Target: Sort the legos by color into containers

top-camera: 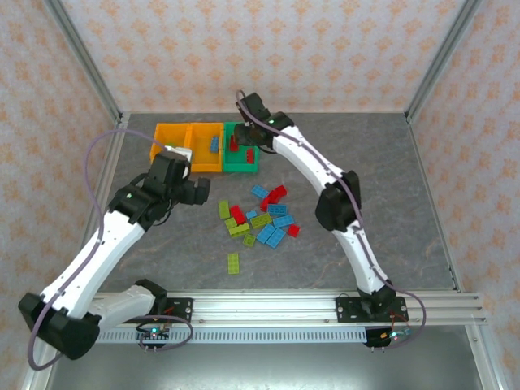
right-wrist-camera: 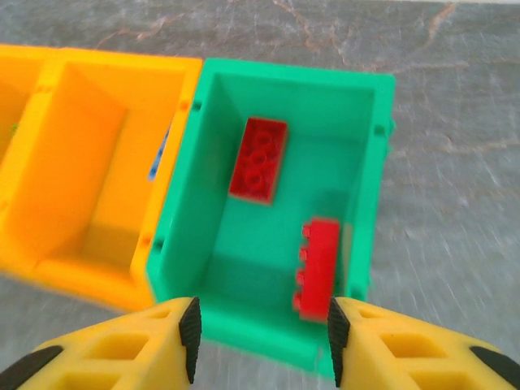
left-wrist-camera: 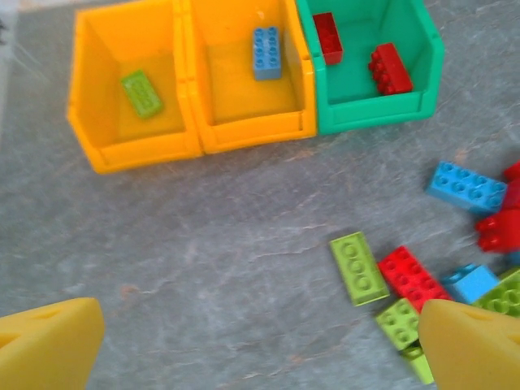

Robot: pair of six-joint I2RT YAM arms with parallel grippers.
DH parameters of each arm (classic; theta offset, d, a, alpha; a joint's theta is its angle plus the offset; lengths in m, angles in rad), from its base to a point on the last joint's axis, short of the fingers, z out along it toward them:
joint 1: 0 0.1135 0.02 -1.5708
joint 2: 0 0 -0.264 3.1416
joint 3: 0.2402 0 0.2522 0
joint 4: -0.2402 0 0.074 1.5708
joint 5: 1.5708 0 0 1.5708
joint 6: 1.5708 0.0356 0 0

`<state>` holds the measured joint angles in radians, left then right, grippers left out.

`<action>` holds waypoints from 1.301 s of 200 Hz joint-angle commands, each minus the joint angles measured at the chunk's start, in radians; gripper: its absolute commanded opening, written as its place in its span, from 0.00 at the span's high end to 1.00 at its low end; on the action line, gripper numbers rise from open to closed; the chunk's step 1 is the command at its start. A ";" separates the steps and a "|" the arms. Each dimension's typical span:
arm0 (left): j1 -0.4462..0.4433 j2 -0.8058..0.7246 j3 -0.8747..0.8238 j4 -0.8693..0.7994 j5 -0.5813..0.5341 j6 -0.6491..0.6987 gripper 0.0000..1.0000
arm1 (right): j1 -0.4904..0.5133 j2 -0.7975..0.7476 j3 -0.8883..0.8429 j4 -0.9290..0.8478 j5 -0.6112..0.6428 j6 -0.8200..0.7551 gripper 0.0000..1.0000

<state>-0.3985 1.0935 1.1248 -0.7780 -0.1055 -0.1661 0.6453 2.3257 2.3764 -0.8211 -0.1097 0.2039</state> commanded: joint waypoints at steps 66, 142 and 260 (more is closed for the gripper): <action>0.002 0.386 0.021 0.132 0.230 -0.538 0.16 | 0.016 -0.941 -0.997 0.078 -0.229 0.070 0.31; -0.002 0.681 0.058 0.195 0.228 -0.583 0.31 | 0.016 -1.045 -1.107 0.033 -0.115 0.116 0.29; 0.012 0.693 -0.005 0.156 0.234 -0.499 0.69 | 0.025 -0.969 -1.067 0.056 -0.173 0.131 0.29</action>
<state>-0.3985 1.8305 1.1435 -0.5926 0.1310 -0.6937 0.6605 1.3472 1.2709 -0.7818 -0.2710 0.3218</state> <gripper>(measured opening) 0.350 0.713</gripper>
